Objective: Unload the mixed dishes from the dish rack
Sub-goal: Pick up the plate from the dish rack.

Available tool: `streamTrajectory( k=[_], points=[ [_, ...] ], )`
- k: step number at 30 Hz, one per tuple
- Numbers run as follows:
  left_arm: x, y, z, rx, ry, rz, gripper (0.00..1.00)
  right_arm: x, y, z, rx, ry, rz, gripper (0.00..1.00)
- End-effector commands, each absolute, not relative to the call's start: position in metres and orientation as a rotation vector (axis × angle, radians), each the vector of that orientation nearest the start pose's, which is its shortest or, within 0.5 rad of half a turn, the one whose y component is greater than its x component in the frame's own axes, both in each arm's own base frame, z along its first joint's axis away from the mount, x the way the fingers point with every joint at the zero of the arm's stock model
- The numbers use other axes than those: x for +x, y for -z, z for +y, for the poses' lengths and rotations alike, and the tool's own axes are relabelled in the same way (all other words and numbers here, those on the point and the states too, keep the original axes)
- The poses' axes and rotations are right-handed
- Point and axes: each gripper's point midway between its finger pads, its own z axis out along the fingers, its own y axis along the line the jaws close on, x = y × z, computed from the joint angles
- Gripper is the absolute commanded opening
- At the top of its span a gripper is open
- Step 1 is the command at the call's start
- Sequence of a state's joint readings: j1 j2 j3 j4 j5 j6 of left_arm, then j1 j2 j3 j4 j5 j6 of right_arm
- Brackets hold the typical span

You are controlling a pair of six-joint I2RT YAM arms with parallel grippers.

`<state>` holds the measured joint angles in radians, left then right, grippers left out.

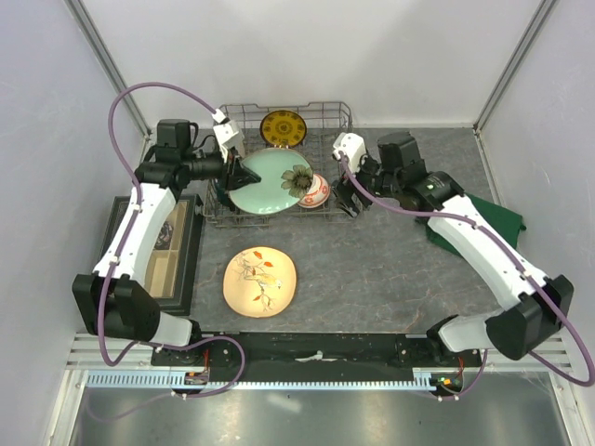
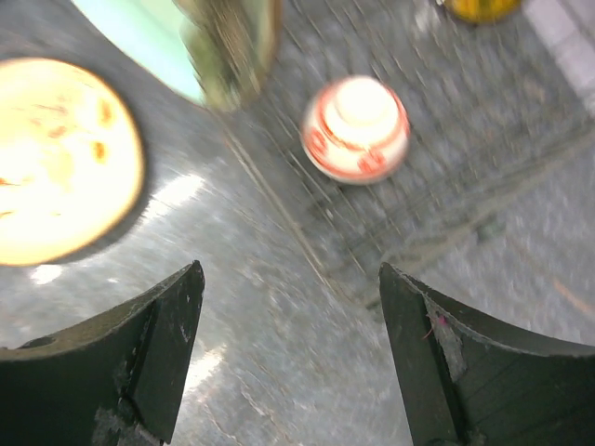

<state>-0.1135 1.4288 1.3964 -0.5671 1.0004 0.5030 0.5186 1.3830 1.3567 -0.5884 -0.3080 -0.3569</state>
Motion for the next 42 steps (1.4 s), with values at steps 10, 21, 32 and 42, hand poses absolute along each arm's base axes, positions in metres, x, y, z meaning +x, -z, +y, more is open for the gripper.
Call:
streamTrajectory(
  k=[10,21,32,42],
  points=[
    [0.289,-0.313,-0.191,1.162,1.014,1.471,0.01,0.276,-0.307,0.27,-1.248,-0.808,1.675,0.85],
    [0.26,-0.303,-0.195,1.176,1.102,1.456,0.02,0.281,-0.304,0.293,-1.297,-0.868,1.65,0.9],
    [0.248,-0.295,-0.201,1.184,1.156,1.448,0.01,0.27,-0.299,0.341,-1.364,-0.944,1.623,0.82],
    [0.241,-0.299,-0.202,1.19,1.173,1.428,0.02,0.277,-0.285,0.356,-1.377,-0.963,1.652,0.49]
  ],
)
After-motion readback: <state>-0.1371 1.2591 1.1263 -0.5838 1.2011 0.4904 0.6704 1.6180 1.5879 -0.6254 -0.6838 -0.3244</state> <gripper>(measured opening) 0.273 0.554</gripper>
